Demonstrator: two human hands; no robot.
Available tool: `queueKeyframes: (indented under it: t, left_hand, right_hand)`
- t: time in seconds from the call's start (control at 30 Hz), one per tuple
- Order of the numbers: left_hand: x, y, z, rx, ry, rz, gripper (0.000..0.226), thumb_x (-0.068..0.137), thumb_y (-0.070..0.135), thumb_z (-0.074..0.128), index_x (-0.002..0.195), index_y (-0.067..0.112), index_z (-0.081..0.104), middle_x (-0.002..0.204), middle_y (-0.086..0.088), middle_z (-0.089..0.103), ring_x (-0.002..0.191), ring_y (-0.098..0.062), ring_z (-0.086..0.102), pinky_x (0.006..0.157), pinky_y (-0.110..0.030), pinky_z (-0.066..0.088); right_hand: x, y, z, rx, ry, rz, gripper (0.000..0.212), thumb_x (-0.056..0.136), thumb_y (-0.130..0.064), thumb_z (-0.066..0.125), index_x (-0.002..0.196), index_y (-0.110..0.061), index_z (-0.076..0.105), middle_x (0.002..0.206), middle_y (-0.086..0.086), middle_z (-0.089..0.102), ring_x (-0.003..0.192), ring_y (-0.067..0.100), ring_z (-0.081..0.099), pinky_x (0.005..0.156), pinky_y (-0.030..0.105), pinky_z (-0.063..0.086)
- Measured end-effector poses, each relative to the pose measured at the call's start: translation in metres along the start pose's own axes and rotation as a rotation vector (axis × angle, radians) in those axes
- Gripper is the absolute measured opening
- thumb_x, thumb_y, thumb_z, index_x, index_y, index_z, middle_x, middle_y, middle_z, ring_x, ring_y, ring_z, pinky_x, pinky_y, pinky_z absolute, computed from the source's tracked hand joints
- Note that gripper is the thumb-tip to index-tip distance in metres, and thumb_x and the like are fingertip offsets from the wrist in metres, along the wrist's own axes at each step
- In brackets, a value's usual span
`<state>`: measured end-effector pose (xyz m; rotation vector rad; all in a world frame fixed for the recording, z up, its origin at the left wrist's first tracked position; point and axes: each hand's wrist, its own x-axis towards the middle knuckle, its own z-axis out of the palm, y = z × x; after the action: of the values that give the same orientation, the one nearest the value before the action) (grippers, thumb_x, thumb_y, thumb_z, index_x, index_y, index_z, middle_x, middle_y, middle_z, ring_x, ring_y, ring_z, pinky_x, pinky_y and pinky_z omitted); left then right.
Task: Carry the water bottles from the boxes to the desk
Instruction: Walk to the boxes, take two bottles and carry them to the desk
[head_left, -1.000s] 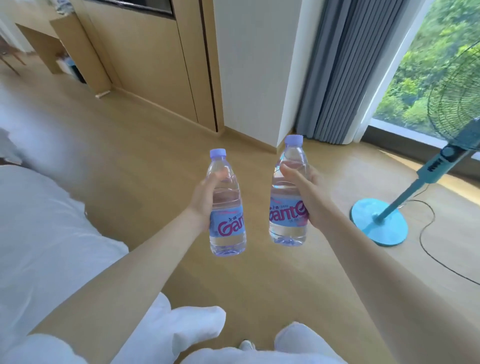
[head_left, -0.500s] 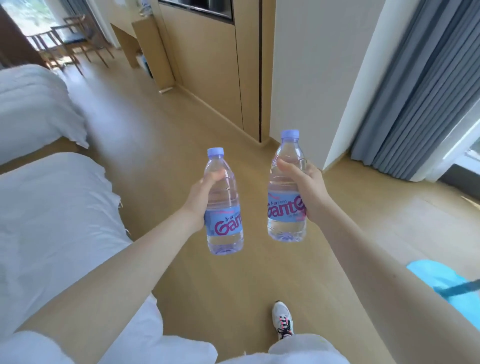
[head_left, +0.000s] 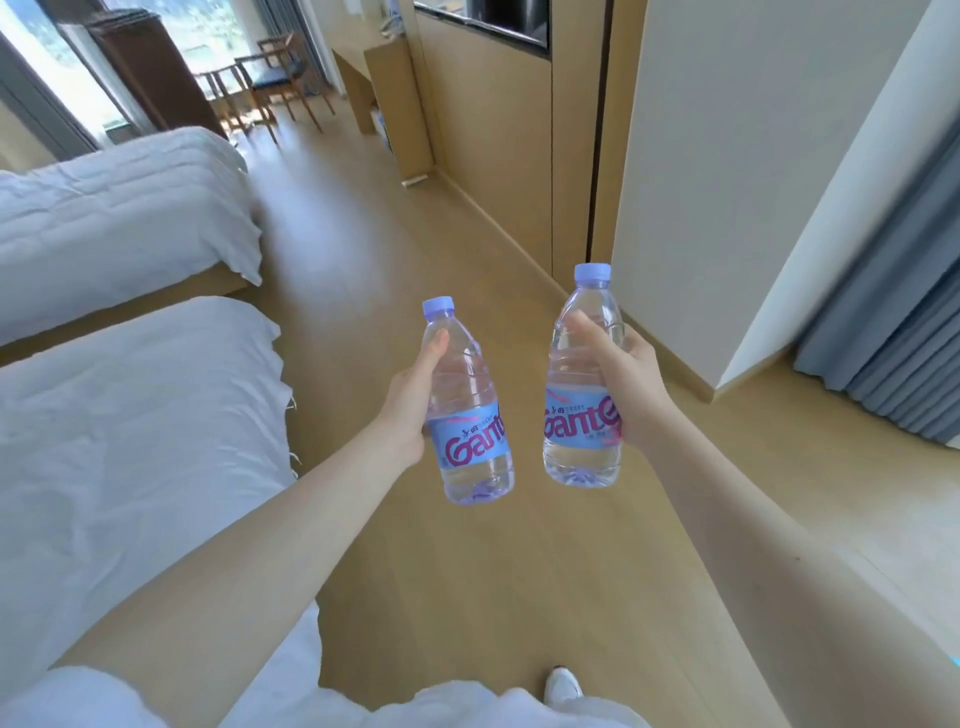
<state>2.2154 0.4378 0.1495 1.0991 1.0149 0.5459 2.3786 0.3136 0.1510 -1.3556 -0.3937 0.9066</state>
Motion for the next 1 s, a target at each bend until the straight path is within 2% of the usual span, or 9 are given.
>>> queueKeyframes:
  t: [0.13, 0.33, 0.5, 0.6, 0.67, 0.73, 0.87, 1.0]
  left_hand:
    - [0.02, 0.011, -0.003, -0.137, -0.03, -0.02, 0.042, 0.092, 0.052, 0.053, 0.072, 0.017, 0.065, 0.069, -0.002, 0.068, 0.055, -0.017, 0.066, 0.056, -0.025, 0.053]
    - [0.066, 0.033, -0.017, -0.188, 0.011, -0.016, 0.045, 0.092, 0.056, 0.052, 0.074, 0.017, 0.066, 0.07, -0.002, 0.069, 0.057, -0.019, 0.066, 0.058, -0.027, 0.054]
    - [0.126, 0.043, -0.036, -0.243, 0.028, -0.039, 0.052, 0.09, 0.058, 0.053, 0.059, 0.022, 0.073, 0.072, -0.002, 0.071, 0.062, -0.019, 0.068, 0.068, -0.031, 0.054]
    - [0.17, 0.05, -0.054, -0.248, 0.023, -0.085, 0.049, 0.086, 0.064, 0.055, 0.071, 0.022, 0.075, 0.081, -0.003, 0.072, 0.071, -0.022, 0.069, 0.078, -0.035, 0.054]
    - [0.201, 0.058, -0.07, -0.225, 0.009, -0.108, 0.049, 0.087, 0.065, 0.053, 0.083, 0.02, 0.073, 0.087, -0.004, 0.071, 0.075, -0.022, 0.069, 0.08, -0.035, 0.054]
    - [0.231, 0.071, -0.087, -0.219, -0.015, -0.123, 0.051, 0.089, 0.065, 0.049, 0.089, 0.019, 0.07, 0.088, -0.004, 0.071, 0.075, -0.022, 0.069, 0.075, -0.033, 0.055]
    - [0.286, 0.096, -0.12, -0.235, -0.01, -0.16, 0.056, 0.09, 0.067, 0.041, 0.089, 0.017, 0.066, 0.076, -0.003, 0.07, 0.061, -0.02, 0.069, 0.059, -0.029, 0.057]
    - [0.335, 0.118, -0.152, -0.272, -0.011, -0.171, 0.059, 0.089, 0.07, 0.039, 0.087, 0.017, 0.064, 0.072, -0.004, 0.069, 0.057, -0.021, 0.067, 0.055, -0.029, 0.056]
  right_hand:
    - [0.026, -0.001, 0.009, 0.0, -0.028, 0.003, 0.053, 0.08, -0.043, 0.075, 0.115, -0.006, 0.059, 0.091, 0.011, 0.072, 0.076, 0.026, 0.072, 0.075, 0.042, 0.059]
    - [0.068, -0.016, 0.031, -0.037, -0.059, -0.015, 0.045, 0.083, -0.041, 0.072, 0.111, -0.008, 0.061, 0.088, 0.008, 0.072, 0.074, 0.024, 0.072, 0.069, 0.036, 0.058]
    - [0.123, -0.019, 0.059, -0.087, -0.062, -0.016, 0.042, 0.084, -0.04, 0.071, 0.112, -0.009, 0.061, 0.088, 0.008, 0.073, 0.076, 0.024, 0.072, 0.073, 0.037, 0.059]
    - [0.165, -0.018, 0.086, -0.114, -0.06, -0.001, 0.041, 0.085, -0.039, 0.071, 0.112, -0.01, 0.061, 0.091, 0.01, 0.073, 0.077, 0.025, 0.072, 0.073, 0.038, 0.058]
    - [0.194, -0.018, 0.109, -0.131, -0.064, 0.016, 0.039, 0.085, -0.038, 0.071, 0.111, -0.011, 0.061, 0.093, 0.01, 0.074, 0.078, 0.026, 0.073, 0.072, 0.037, 0.059]
    - [0.224, -0.019, 0.136, -0.157, -0.076, 0.034, 0.038, 0.085, -0.038, 0.07, 0.111, -0.012, 0.061, 0.094, 0.01, 0.074, 0.079, 0.026, 0.073, 0.072, 0.037, 0.058]
    - [0.277, -0.022, 0.188, -0.187, -0.09, 0.048, 0.032, 0.086, -0.036, 0.07, 0.106, -0.013, 0.062, 0.09, 0.008, 0.075, 0.075, 0.023, 0.073, 0.065, 0.032, 0.057]
    - [0.322, -0.021, 0.231, -0.198, -0.11, 0.069, 0.033, 0.086, -0.036, 0.069, 0.107, -0.013, 0.061, 0.087, 0.006, 0.075, 0.074, 0.021, 0.073, 0.063, 0.029, 0.056]
